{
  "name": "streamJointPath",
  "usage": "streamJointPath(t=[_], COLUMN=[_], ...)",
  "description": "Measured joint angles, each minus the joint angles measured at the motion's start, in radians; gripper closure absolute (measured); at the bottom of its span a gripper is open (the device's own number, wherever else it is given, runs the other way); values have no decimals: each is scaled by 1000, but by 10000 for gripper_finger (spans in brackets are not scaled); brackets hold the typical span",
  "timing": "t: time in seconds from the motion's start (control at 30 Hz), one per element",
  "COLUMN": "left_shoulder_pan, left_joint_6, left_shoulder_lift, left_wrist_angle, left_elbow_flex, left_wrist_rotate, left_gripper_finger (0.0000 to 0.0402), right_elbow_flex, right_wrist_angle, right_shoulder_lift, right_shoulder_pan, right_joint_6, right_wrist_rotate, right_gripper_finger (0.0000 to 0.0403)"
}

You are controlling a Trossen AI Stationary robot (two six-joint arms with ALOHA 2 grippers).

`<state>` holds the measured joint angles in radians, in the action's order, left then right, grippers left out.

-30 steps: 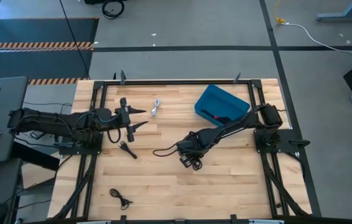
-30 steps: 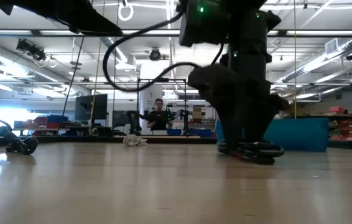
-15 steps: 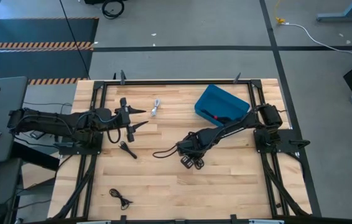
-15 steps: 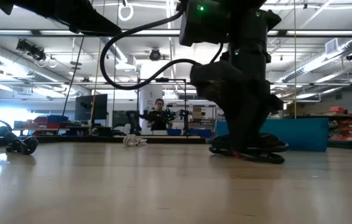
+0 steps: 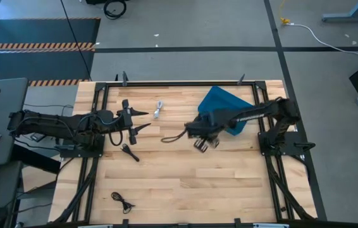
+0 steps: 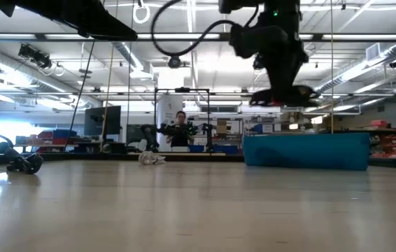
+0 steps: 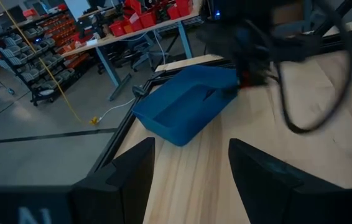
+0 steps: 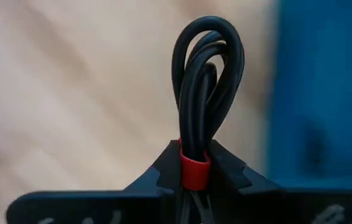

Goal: Pick and place USB-C Cables
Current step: Put the black USB cable into the blue bin

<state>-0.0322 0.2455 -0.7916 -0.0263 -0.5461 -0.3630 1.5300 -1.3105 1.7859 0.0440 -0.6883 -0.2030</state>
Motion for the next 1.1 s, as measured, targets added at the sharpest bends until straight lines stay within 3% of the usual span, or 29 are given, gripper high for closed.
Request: streamJointPath(t=[0.2,0.37,0.63,1.1], left_shoulder_pan=[0,0,0,0], left_joint_6=[0,0,-6,-7], left_shoulder_lift=[0,0,0,0], left_wrist_angle=[0,1,8,26], left_elbow_flex=[0,0,0,0], left_wrist_rotate=[0,0,0,0], left_gripper_finger=[189,189,189,189], right_elbow_flex=[44,-2,-143,-289], right_wrist_angle=[-240,-257,-195,70], right_shoulder_lift=[-21,-20,-20,-19], right_shoulder_pan=[-107,-192,-337,-502], right_joint_6=[159,259,380,535], right_wrist_rotate=[-112,-149,-208,-136], right_gripper_finger=[352,352,352,352])
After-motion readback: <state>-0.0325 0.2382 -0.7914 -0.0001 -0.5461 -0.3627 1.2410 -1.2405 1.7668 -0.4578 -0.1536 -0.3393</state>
